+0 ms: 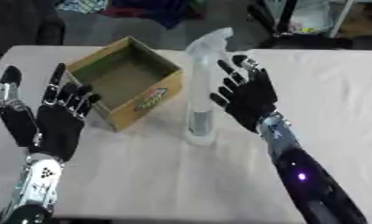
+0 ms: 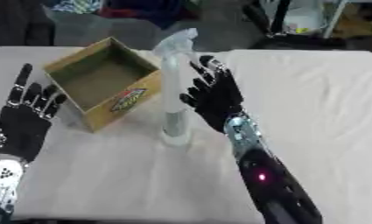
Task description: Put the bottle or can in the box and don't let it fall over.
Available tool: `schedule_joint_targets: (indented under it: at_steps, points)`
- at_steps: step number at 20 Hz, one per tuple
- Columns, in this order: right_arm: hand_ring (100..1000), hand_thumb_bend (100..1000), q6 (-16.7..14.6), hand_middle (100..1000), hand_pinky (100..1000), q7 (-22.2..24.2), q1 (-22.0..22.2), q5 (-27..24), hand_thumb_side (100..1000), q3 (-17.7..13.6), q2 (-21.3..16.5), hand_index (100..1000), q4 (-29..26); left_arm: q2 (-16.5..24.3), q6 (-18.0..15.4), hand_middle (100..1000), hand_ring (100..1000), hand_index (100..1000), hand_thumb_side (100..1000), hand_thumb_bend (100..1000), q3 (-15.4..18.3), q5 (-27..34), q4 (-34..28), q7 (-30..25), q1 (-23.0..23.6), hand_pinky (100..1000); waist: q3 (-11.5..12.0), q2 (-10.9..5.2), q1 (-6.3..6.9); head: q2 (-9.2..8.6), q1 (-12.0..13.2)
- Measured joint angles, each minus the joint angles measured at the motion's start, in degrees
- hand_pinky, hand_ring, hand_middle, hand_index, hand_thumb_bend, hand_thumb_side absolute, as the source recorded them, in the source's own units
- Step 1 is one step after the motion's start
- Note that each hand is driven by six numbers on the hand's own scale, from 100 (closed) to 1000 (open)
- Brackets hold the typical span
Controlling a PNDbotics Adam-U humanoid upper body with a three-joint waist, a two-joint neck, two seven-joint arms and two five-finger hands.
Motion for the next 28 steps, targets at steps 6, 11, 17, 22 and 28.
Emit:
schedule_joint_targets:
  at_steps: [6,11,17,22,28]
  points:
    - [100,100,0.01,100,293,-0.01,0.00,-0.51,418,0.02,-0.02,1000,-0.86,0.00,0.00,410,588,1000,827,371,0.00,0.00,-0.01,0.00,0.00,597,-0.02,-0.04,0.00,0.01,0.00]
    - [100,100,0.14,100,292,-0.12,-0.01,-1.67,409,0.05,-0.05,1000,-2.48,0.00,-0.01,410,588,1000,827,372,0.00,0.00,-0.03,0.01,0.00,598,-0.05,-0.10,0.00,0.33,0.00]
    - [100,100,0.51,100,292,-0.53,-0.02,-2.98,408,0.38,-0.07,1000,-4.14,0.00,-0.01,410,588,1000,827,372,0.00,0.00,-0.06,0.01,0.01,598,-0.07,-0.10,0.00,0.41,0.00]
    - [100,100,0.71,100,288,-0.73,-0.03,-3.66,392,0.50,-0.08,1000,-5.12,0.00,-0.02,409,585,1000,826,373,0.00,0.00,-0.11,0.02,0.02,597,-0.14,-0.10,0.00,0.41,0.00]
    - [100,100,0.98,100,286,-1.22,-0.03,-5.87,382,0.73,-0.16,1000,-7.45,0.00,-0.02,409,585,1000,828,373,0.00,0.00,-0.12,0.02,0.03,598,-0.20,-0.10,0.00,0.46,0.01]
